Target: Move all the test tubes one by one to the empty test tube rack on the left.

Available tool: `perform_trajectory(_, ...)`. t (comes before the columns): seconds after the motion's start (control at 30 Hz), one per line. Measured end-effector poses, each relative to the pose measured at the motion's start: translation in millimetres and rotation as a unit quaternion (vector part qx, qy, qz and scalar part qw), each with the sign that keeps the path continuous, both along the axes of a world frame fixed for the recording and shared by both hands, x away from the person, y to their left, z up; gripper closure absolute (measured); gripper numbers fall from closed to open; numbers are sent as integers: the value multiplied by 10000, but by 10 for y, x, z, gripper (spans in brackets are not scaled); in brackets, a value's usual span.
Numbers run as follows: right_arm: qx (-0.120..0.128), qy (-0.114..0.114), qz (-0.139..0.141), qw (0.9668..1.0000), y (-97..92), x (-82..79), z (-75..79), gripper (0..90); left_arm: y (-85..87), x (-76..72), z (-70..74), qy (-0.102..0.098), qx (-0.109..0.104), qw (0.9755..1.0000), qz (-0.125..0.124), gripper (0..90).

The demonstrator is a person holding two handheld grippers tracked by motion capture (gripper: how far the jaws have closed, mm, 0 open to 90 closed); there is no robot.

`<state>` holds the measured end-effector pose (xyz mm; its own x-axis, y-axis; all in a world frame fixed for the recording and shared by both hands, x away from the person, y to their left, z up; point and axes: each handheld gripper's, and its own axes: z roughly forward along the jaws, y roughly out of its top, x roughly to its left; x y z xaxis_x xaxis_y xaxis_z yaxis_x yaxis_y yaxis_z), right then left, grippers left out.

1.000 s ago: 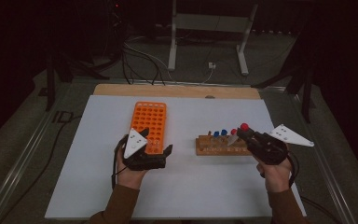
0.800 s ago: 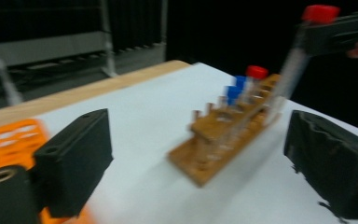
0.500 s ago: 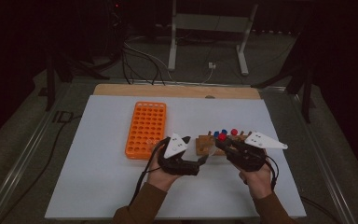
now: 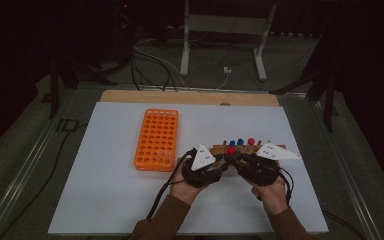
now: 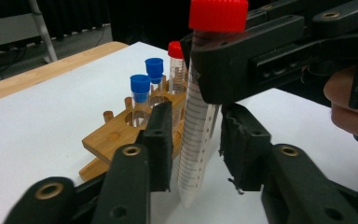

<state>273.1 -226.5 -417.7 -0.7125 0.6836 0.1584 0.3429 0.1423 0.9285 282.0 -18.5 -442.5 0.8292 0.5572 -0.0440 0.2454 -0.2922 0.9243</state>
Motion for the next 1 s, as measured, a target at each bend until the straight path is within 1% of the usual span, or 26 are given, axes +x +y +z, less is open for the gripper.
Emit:
perform_trajectory(0.1,-8,4,39,10000,14,-1,-5,741,-3,-4,-5,-36,62,10000,-38,735)
perform_trajectory(0.2,-25,30,54,10000,15,3,-10,736,-3,-11,-5,-53,96,9999,-45,754)
perform_trajectory(0.27,52,11,77,10000,-1,10,-9,649,12,-5,0,-60,101,9999,13,756)
perform_trajectory(0.3,157,-2,105,9998,-23,12,3,602,24,1,3,-67,136,9999,47,756)
perform_trajectory(0.37,291,-45,108,9995,-66,16,28,512,65,21,11,-58,167,9997,165,756)
perform_trajectory(0.43,363,-73,74,9993,-126,34,50,407,110,31,18,-59,133,9995,263,756)
perform_trajectory(0.53,356,-66,-150,9992,-195,67,51,273,187,37,37,-79,108,9992,376,756)
perform_trajectory(0.6,246,-33,-281,9993,-229,100,32,195,250,35,52,-83,73,9989,450,756)
perform_trajectory(0.63,160,-29,-398,9991,-241,116,16,169,284,34,61,-105,68,9987,487,756)
perform_trajectory(0.7,22,19,-557,9984,-265,148,-16,151,360,28,77,-125,32,9983,562,755)
perform_trajectory(0.77,3,87,-688,9976,-296,174,-45,127,443,24,96,-136,-17,9979,634,755)
perform_trajectory(0.87,-41,140,-820,9965,-336,204,-69,35,570,16,118,-145,-83,9971,743,754)
perform_trajectory(0.9,-57,154,-866,9961,-346,211,-73,19,614,13,124,-151,-113,9968,780,754)
perform_trajectory(1.0,-61,168,-980,9950,-381,219,-76,1,756,-3,141,-192,-105,9958,894,754)
